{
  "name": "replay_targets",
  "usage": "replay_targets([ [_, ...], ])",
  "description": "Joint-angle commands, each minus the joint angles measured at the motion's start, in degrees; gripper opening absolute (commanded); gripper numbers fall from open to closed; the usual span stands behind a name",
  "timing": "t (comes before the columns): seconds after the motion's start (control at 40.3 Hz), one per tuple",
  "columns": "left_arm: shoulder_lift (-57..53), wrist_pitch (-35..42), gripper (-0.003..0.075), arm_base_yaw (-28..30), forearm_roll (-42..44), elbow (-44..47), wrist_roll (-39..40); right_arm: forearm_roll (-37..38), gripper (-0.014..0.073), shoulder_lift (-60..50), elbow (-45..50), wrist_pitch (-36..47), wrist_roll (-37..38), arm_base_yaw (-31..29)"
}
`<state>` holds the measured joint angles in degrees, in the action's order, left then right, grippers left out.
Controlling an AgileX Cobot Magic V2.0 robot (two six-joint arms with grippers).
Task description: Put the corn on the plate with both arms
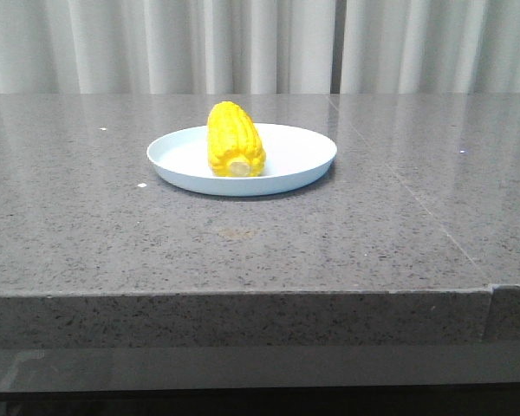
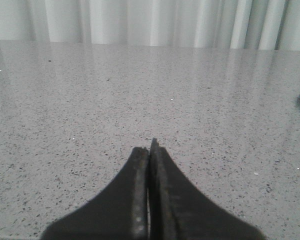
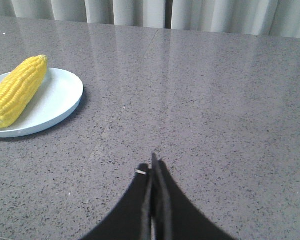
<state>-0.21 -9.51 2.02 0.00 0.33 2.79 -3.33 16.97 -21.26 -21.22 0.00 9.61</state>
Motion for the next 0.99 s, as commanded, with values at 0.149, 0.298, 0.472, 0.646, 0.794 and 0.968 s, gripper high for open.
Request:
replay_targets([
  [0.149,-1.2,5.3,-0.0020,0.0,-0.8,0.2,0.0,0.6,-0.0069,0.4,-1.5,4.2,-0.6,-0.3],
  [0.298,-1.2,5.3,-0.0020,0.0,-0.8,0.2,0.0,0.6,-0.0069,0.4,-1.5,4.2,-0.6,-0.3],
  [0.472,-1.2,5.3,-0.0020,0.0,-0.8,0.2,0.0,0.6,-0.0069,0.4,-1.5,4.2,-0.6,-0.3],
  [0.646,-1.2,5.3,-0.0020,0.0,-0.8,0.2,0.0,0.6,-0.0069,0.2,-1.4,4.4,-0.6,1.3],
  [0.794,-1.2,5.3,-0.0020,0.0,-0.8,0.2,0.0,0.6,-0.0069,0.1,0.1,5.0,-0.6,0.5],
  [0.968,-1.2,5.3,-0.0020,0.0,-0.8,0.2,0.0,0.6,-0.0069,-1.8,5.3,10.4,-0.6,-3.3],
])
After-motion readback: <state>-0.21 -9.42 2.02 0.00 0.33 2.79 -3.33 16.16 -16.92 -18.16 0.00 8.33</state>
